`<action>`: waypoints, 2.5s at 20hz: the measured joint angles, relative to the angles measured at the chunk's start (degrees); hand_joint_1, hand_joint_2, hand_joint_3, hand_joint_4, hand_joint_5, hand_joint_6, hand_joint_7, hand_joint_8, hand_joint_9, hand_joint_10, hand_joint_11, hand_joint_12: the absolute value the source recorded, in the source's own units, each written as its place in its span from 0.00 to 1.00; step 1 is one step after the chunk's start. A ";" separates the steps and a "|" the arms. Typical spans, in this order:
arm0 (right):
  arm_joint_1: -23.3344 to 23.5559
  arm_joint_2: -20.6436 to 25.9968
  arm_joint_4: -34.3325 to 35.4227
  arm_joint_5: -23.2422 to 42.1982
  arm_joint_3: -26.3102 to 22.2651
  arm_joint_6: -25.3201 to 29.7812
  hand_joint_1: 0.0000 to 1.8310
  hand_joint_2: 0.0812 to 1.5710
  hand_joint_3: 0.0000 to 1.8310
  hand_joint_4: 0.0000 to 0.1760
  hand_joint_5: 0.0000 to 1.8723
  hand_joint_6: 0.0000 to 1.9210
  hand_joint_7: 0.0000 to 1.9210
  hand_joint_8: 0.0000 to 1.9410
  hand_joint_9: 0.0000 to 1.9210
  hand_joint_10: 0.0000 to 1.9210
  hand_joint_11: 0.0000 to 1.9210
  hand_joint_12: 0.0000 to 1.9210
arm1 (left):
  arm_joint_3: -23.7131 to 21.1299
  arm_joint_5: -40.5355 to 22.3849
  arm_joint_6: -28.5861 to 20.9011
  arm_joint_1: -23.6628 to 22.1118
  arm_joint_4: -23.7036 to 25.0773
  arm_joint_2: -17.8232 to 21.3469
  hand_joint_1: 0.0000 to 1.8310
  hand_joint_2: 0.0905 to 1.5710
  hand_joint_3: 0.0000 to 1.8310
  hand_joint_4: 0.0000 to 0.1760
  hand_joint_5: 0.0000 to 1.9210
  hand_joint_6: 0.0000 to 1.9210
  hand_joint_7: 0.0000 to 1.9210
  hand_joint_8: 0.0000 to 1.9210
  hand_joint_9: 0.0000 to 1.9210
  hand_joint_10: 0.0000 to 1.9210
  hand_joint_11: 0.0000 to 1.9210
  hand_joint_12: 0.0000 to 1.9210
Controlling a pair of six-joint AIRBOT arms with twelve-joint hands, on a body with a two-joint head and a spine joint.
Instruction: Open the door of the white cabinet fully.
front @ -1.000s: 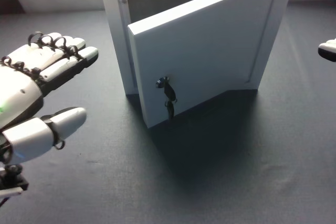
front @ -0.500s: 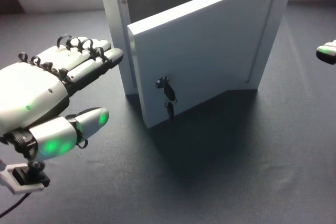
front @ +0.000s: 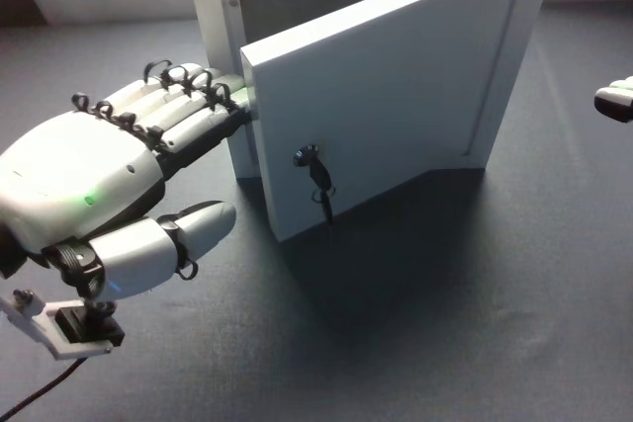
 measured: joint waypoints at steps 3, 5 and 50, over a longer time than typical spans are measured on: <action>0.00 -0.09 -0.04 0.00 0.11 0.22 0.17 0.94 0.00 0.00 0.12 0.00 0.09 0.00 0.08 0.00 0.09 0.01 | 0.02 0.74 -0.59 -0.66 1.60 -0.04 0.00 1.00 0.04 0.00 0.01 0.00 0.00 0.00 0.00 0.00 0.00 0.03; 0.00 -0.09 0.09 -0.02 0.11 0.28 0.17 0.93 0.00 0.00 0.12 0.00 0.09 0.00 0.08 0.00 0.09 0.01 | 0.02 0.92 -1.03 -0.66 2.49 -0.24 0.00 1.00 0.06 0.00 0.02 0.00 0.00 0.00 0.01 0.00 0.02 0.09; 0.00 -0.83 -0.02 0.00 0.70 0.79 0.21 0.92 0.00 0.00 0.14 0.00 0.12 0.00 0.10 0.00 0.11 0.00 | 5.95 12.33 -15.58 -17.97 29.33 -10.40 0.00 1.00 0.10 0.00 0.09 0.00 0.07 0.01 0.06 0.00 0.01 0.12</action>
